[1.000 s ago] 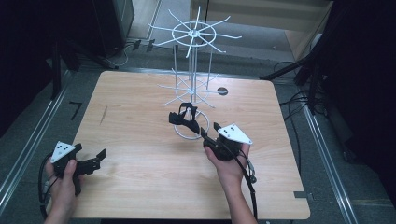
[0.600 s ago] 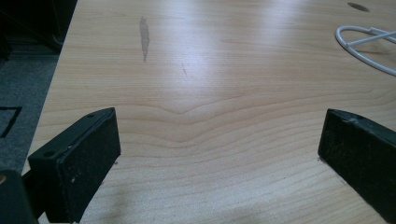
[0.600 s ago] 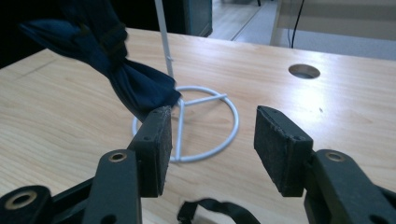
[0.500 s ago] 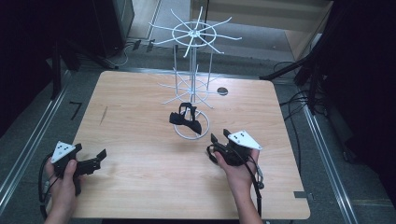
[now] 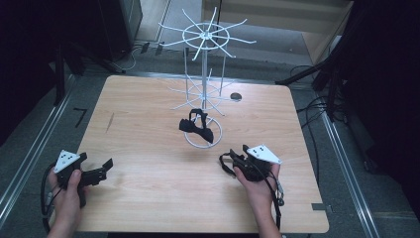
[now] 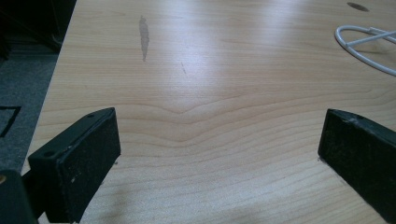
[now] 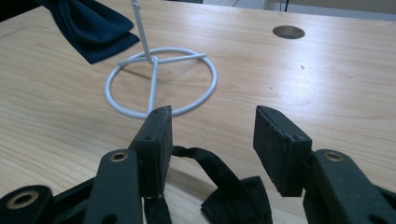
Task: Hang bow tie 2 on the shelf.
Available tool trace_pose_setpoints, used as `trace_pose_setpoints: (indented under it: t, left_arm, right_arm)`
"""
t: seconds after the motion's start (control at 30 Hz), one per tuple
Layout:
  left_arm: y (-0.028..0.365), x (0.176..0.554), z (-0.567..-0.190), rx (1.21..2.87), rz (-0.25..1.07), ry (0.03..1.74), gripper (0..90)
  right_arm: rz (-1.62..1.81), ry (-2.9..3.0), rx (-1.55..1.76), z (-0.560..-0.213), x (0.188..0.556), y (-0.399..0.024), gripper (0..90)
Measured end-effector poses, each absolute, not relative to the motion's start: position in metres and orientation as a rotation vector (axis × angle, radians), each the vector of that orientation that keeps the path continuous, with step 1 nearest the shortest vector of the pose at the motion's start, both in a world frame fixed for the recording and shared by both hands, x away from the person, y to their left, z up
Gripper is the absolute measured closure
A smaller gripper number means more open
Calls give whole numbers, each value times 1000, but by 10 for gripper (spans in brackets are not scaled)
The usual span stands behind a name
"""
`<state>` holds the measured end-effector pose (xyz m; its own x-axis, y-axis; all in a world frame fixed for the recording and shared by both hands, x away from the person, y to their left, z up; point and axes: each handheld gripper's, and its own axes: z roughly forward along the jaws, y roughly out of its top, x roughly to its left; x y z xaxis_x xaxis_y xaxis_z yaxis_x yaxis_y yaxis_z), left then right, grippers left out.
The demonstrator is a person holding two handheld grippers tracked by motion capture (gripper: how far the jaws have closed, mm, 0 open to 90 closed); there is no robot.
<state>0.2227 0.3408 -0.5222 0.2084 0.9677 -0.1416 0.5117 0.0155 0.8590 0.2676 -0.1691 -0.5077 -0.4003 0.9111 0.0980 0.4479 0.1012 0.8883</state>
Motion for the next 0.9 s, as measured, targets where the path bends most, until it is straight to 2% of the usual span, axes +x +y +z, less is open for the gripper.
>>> trace_pose_setpoints:
  t: [0.9]
  left_arm:
    - [342,223,-522,1613,663,1425,0]
  right_arm:
    - [1116,2009,1546,-547,262,-197,489]
